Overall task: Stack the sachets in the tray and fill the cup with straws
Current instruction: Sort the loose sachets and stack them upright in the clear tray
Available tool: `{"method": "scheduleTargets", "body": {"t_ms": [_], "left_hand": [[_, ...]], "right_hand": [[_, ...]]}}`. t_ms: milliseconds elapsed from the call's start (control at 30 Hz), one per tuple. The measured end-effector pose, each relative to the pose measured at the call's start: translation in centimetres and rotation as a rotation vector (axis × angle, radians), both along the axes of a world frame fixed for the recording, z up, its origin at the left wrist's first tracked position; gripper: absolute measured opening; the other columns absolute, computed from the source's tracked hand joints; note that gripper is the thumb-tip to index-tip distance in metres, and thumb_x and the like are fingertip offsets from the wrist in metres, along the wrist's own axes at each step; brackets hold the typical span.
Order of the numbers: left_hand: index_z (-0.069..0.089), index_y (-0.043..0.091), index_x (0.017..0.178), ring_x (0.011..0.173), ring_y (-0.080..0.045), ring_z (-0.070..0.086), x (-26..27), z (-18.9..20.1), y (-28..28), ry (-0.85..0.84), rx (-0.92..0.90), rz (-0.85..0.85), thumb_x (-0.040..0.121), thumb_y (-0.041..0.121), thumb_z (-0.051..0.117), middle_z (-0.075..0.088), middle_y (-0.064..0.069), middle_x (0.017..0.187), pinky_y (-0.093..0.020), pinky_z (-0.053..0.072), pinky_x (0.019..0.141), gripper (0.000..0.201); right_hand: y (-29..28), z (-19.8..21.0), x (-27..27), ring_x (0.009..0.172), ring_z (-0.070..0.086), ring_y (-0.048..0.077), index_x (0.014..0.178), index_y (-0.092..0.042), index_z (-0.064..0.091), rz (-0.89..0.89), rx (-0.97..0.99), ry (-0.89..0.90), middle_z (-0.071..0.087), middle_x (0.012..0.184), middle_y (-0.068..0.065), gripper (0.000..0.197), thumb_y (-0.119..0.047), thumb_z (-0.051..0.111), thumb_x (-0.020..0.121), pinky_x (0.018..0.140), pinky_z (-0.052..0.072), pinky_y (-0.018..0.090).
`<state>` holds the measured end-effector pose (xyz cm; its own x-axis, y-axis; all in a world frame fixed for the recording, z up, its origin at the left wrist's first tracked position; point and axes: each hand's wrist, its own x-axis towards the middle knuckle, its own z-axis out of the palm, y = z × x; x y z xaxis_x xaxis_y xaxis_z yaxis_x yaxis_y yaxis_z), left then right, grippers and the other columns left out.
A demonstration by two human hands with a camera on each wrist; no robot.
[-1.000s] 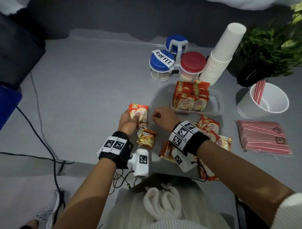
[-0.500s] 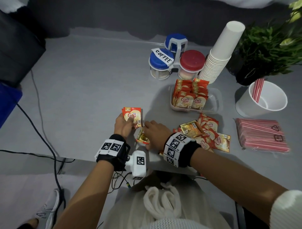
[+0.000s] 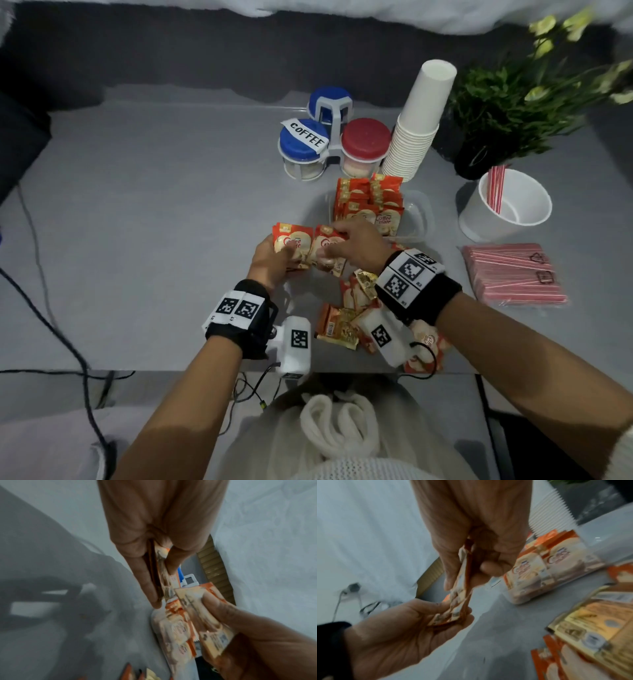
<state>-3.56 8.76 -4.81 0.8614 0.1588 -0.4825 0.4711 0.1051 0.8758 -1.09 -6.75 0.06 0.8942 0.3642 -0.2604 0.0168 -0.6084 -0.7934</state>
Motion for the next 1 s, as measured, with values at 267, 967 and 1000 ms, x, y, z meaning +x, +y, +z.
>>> {"method": "scheduleTargets", "body": {"t_ms": [267,967,1000], "left_hand": [[0.049,0.004,0.122,0.080,-0.023,0.061,1.6,1.7,-3.7,-0.071,-0.035,-0.234,0.098,0.014,0.042,0.058,-0.016,0.105,-0.021,0.056,0.052,0.027],[0.045,0.010,0.125,0.079,-0.017,0.063,4.3,3.2,-8.5,-0.069,-0.011,-0.368,0.097,0.015,0.043,0.061,-0.007,0.105,-0.026,0.056,0.065,0.029],[0.046,0.011,0.123,0.080,-0.018,0.063,4.5,3.2,-8.9,-0.069,-0.028,-0.367,0.097,0.015,0.043,0.061,-0.007,0.104,-0.029,0.057,0.068,0.026]], "right_hand": [[-3.5,-0.8,1.4,0.054,0.059,0.014,0.074,-0.012,0.059,-0.300,0.175,0.102,0.062,0.071,0.009,0.021,-0.007,0.078,0.068,0.050,0.049,0.027],[-7.9,0.5,4.1,0.039,0.051,-0.004,0.067,-0.008,0.056,-0.631,0.528,0.109,0.057,0.063,0.003,0.022,0.010,0.066,0.075,0.041,0.039,0.009],[-8.0,0.4,4.1,0.042,0.052,-0.003,0.067,-0.010,0.056,-0.611,0.472,0.069,0.057,0.064,0.003,0.022,0.008,0.068,0.074,0.043,0.040,0.009]]}}
